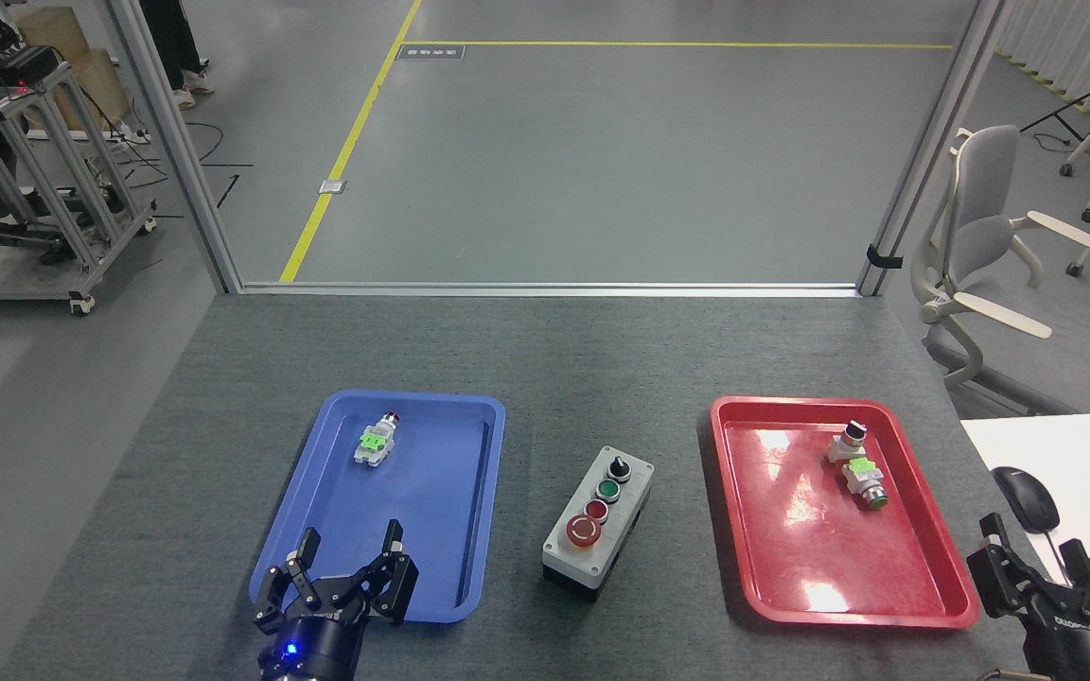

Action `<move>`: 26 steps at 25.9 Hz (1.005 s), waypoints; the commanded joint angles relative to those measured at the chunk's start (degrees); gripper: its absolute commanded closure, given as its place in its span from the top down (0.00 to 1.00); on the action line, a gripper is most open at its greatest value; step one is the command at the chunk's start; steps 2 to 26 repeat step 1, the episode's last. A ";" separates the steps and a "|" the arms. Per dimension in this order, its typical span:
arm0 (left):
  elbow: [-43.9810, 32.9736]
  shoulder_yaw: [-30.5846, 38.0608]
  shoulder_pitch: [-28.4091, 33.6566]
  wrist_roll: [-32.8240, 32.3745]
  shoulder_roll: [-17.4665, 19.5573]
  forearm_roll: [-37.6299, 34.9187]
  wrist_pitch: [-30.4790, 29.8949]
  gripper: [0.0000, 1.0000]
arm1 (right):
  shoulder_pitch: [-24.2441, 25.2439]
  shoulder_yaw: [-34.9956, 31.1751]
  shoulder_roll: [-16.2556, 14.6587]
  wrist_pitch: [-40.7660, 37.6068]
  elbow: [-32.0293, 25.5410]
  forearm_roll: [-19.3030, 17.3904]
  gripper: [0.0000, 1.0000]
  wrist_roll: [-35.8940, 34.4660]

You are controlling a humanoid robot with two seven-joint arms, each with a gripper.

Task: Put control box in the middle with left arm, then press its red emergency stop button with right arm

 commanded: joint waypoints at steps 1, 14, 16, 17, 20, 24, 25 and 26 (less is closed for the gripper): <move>0.00 0.08 0.01 -0.01 0.01 0.00 0.00 1.00 | -0.13 0.15 -0.25 0.31 -0.02 1.23 1.00 0.02; 0.00 0.08 0.01 -0.01 0.01 0.00 0.00 1.00 | -0.13 0.15 -0.25 0.31 -0.02 1.23 1.00 0.02; 0.00 0.08 0.01 -0.01 0.01 0.00 0.00 1.00 | -0.13 0.15 -0.25 0.31 -0.02 1.23 1.00 0.02; 0.00 0.08 0.01 -0.01 0.01 0.00 0.00 1.00 | -0.13 0.15 -0.25 0.31 -0.02 1.23 1.00 0.02; 0.00 0.08 0.01 -0.01 0.01 0.00 0.00 1.00 | -0.13 0.15 -0.25 0.31 -0.02 1.23 1.00 0.02; 0.00 0.08 0.01 -0.01 0.01 0.00 0.00 1.00 | -0.13 0.15 -0.25 0.31 -0.02 1.23 1.00 0.02; 0.00 0.08 0.01 -0.01 0.01 0.00 0.00 1.00 | -0.13 0.15 -0.25 0.31 -0.02 1.23 1.00 0.02; 0.00 0.08 0.01 -0.01 0.01 0.00 0.00 1.00 | -0.13 0.15 -0.25 0.31 -0.02 1.23 1.00 0.02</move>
